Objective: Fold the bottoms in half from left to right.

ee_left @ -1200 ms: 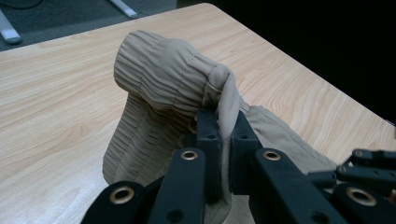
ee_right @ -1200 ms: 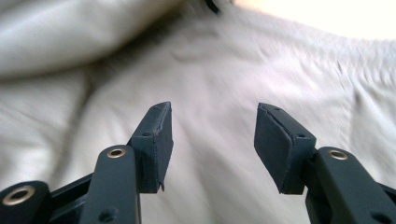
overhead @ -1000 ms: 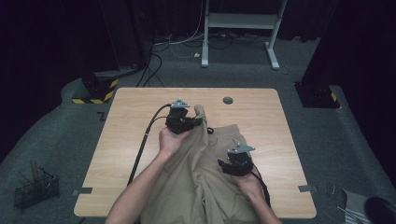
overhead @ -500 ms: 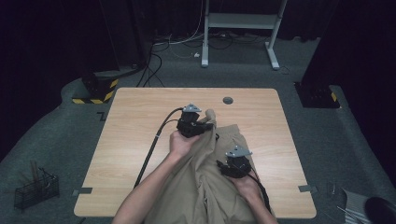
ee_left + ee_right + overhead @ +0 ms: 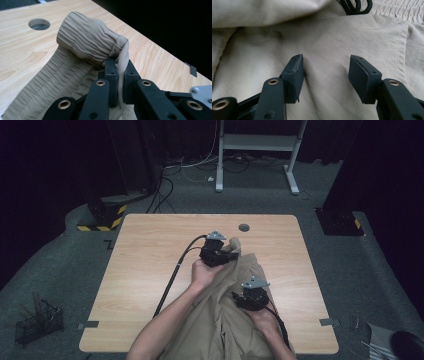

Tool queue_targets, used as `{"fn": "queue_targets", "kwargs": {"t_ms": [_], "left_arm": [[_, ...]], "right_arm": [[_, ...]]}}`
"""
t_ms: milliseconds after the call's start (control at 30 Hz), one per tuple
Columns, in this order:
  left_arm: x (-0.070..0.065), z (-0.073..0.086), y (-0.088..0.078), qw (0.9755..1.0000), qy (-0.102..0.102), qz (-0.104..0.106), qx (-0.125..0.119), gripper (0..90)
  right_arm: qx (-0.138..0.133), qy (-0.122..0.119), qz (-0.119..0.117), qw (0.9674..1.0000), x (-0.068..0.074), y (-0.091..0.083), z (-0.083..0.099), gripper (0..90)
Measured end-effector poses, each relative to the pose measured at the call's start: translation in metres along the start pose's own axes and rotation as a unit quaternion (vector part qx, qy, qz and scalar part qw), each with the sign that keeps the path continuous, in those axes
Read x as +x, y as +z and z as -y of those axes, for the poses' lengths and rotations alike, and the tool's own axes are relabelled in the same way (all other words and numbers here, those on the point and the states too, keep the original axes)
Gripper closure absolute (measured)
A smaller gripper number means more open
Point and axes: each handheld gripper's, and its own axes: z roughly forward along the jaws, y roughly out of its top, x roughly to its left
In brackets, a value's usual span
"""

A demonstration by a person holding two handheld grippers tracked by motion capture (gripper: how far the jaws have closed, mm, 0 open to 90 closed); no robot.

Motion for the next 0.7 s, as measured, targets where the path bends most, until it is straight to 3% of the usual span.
{"fn": "queue_targets", "kwargs": {"t_ms": [100,333,467,700], "left_arm": [[-0.001,0.002,0.006,0.9999,0.006,-0.005,0.011,84.0],[-0.001,0.005,0.022,0.9995,-0.002,0.008,0.03,82.4],[-0.005,0.007,0.036,0.9982,0.024,-0.007,0.055,81.5],[-0.005,0.012,0.051,0.9968,0.014,0.007,0.078,76.1]], "right_arm": [[-0.001,-0.002,0.0,1.0,0.0,0.0,0.0,45.6],[-0.001,-0.002,0.001,1.0,0.0,0.0,0.0,45.5],[-0.001,-0.002,0.002,1.0,0.0,0.0,0.0,45.4],[-0.001,-0.001,0.004,1.0,0.0,0.0,0.0,45.3]]}}
